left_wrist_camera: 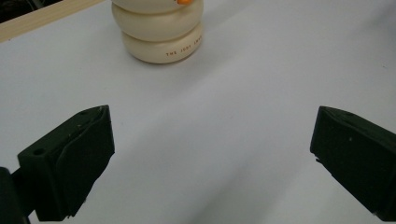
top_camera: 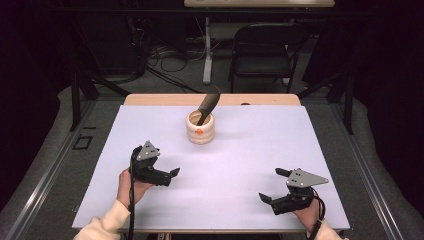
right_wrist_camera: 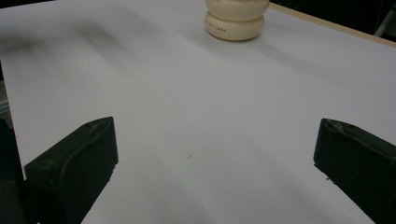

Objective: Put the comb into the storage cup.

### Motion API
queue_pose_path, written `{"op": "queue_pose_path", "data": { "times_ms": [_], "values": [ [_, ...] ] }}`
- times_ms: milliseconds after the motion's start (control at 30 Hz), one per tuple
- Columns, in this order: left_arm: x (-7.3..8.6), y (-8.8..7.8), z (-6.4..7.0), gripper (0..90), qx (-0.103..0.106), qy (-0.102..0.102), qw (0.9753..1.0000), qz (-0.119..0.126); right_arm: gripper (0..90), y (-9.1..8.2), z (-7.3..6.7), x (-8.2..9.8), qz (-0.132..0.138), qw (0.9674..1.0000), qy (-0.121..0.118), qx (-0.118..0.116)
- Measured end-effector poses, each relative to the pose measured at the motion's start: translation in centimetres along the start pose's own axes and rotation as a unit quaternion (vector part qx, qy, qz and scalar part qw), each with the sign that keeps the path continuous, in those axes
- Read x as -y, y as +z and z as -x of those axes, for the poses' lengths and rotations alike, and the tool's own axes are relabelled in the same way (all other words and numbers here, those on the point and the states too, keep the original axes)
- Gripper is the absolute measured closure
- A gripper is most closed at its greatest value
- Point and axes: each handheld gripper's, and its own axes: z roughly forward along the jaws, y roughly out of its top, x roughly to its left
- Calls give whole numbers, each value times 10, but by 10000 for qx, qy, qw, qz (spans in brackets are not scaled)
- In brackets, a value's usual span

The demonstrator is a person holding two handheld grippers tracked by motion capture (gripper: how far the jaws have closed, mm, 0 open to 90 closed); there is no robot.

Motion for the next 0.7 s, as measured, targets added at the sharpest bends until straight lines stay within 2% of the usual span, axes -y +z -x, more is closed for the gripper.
{"op": "queue_pose_path", "data": {
  "times_ms": [233,533,700],
  "values": [
    [13,-8,9,0,-139,38,9999,91,0,0,0,0,-10,10000,-10,0],
    [26,-16,18,0,-172,13,9997,175,0,0,0,0,-29,10000,-8,5],
    [35,-21,23,0,-264,1,9991,343,0,1,0,0,-25,10000,-5,5]
  ]
}}
